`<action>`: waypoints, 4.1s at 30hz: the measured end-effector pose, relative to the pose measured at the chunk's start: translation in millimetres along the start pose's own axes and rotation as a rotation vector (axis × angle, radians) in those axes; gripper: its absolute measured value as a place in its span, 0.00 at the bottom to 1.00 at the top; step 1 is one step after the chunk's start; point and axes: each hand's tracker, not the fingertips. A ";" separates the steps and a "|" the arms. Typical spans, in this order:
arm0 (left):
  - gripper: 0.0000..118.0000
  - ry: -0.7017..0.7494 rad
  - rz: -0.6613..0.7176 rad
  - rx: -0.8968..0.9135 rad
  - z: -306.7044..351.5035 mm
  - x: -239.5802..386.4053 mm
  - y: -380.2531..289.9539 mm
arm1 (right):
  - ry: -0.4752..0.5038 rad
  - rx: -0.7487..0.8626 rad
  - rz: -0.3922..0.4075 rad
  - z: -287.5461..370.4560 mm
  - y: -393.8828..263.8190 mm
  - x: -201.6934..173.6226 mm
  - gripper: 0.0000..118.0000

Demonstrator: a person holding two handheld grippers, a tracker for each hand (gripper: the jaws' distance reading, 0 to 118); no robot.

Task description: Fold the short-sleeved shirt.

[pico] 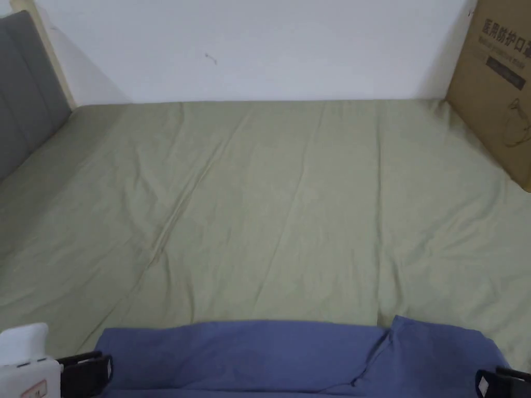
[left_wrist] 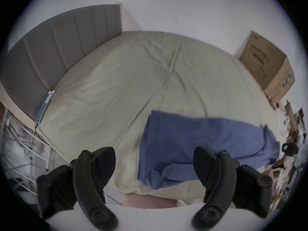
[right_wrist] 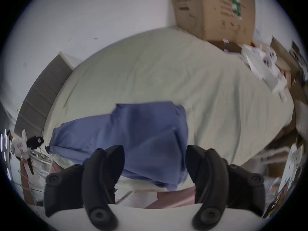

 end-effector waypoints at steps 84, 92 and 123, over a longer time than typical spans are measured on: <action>0.02 -0.733 -0.134 -0.335 -37.2 248.3 -47.8 | 0.070 0.028 -0.132 -33.5 -16.3 -20.8 0.05; 0.74 -0.636 0.169 -0.276 -62.9 100.8 -14.4 | 0.094 -0.010 -0.108 -45.7 -17.1 -35.9 0.05; 0.06 -0.479 0.222 -0.304 -64.3 -56.6 36.7 | 0.119 -0.101 0.048 -71.7 -2.7 -103.5 0.05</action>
